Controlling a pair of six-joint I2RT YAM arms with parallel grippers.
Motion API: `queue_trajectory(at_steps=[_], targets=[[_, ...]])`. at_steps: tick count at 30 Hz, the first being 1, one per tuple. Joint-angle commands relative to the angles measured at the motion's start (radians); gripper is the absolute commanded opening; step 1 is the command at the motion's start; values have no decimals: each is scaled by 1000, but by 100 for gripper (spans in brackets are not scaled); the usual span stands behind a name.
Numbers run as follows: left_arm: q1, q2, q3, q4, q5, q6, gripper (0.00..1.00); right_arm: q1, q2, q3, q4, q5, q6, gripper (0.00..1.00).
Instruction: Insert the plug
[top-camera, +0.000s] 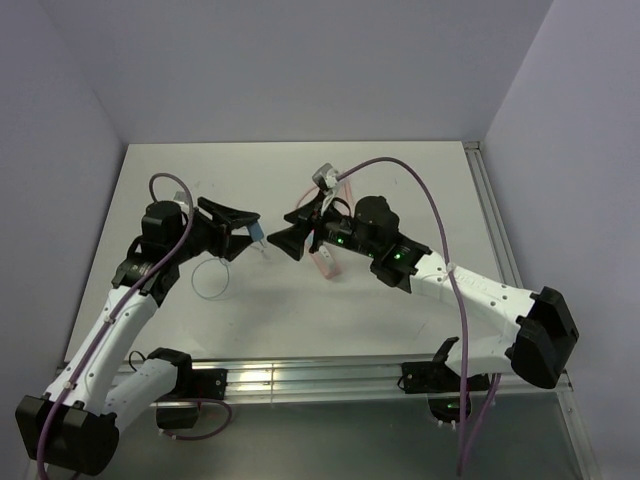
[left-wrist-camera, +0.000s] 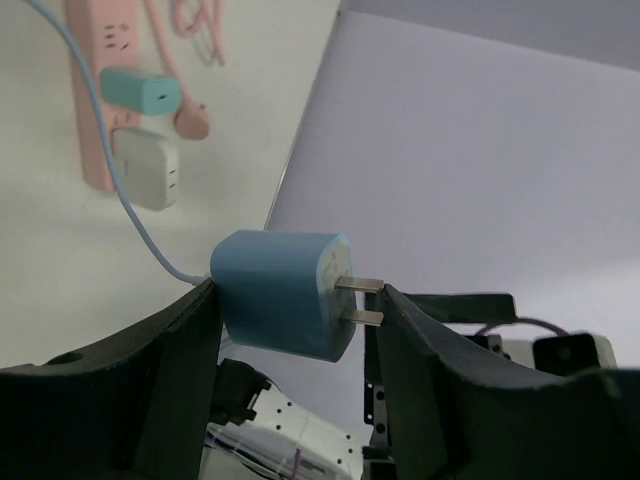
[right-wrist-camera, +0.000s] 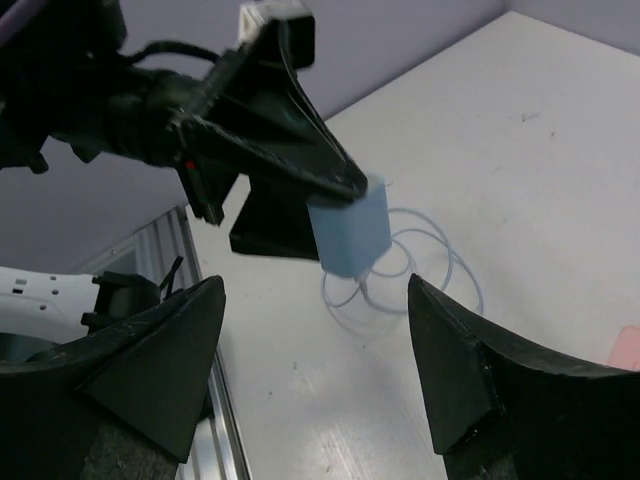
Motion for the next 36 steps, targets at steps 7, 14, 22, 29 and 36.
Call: queue_trajectory(at_steps=[7,14,22,29,36], targets=[[-25,20,63,-138,-29,-164,0,69,123,141,41,77,-104,77],[-48,15,79,-158,-45,-193,0,136,189,189,-12,221,-165,73],[-71,15,83,-147,-39,-216,0,167,215,166,-5,357,-167,67],[-88,6,98,-148,-43,-222,0,167,237,181,-21,385,-156,43],[-88,2,89,-115,-84,-130,49,167,206,172,-54,399,-125,0]])
